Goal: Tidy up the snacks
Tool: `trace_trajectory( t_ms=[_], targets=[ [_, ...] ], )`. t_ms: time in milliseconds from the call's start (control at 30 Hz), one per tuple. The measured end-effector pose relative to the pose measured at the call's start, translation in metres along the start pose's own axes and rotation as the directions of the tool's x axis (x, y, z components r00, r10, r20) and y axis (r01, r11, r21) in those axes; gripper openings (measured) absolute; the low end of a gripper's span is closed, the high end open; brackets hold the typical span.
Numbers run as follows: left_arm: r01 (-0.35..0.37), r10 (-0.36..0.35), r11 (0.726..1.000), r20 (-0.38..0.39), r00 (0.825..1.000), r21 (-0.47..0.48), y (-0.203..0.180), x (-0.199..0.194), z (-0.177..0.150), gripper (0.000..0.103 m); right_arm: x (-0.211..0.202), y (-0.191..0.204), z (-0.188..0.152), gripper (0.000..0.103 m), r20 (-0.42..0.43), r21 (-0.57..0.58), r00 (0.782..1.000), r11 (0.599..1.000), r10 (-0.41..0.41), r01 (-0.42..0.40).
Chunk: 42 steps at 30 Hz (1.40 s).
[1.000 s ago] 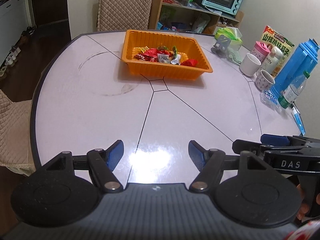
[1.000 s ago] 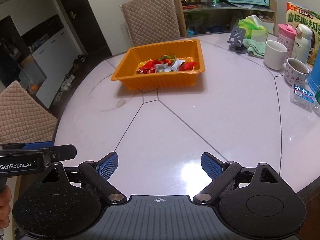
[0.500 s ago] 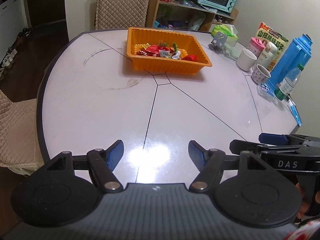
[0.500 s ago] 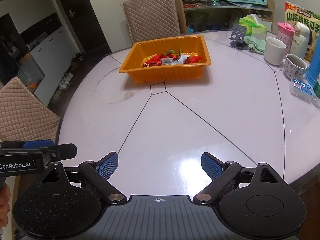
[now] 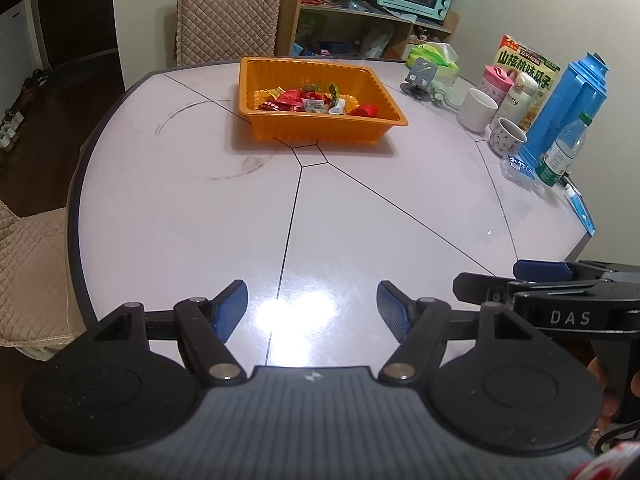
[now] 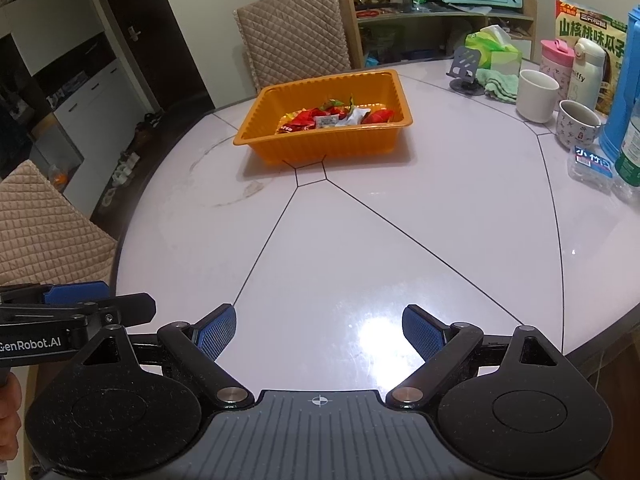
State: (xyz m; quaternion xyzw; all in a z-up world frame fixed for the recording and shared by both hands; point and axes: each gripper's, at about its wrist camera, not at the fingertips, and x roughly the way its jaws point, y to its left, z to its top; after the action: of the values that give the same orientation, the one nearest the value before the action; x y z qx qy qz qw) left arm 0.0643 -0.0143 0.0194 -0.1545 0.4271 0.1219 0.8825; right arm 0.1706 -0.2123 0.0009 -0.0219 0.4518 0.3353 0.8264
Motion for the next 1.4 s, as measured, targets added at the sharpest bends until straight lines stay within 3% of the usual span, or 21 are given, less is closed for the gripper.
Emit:
trace_trajectory(
  t_ms=[1400],
  targets=[
    [0.003,-0.003,1.000,0.009,1.000,0.019,-0.021,0.006,-0.001,0.070,-0.010,-0.022,-0.001,0.090,0.006,0.005,1.000,1.000,0.002,-0.002]
  ],
)
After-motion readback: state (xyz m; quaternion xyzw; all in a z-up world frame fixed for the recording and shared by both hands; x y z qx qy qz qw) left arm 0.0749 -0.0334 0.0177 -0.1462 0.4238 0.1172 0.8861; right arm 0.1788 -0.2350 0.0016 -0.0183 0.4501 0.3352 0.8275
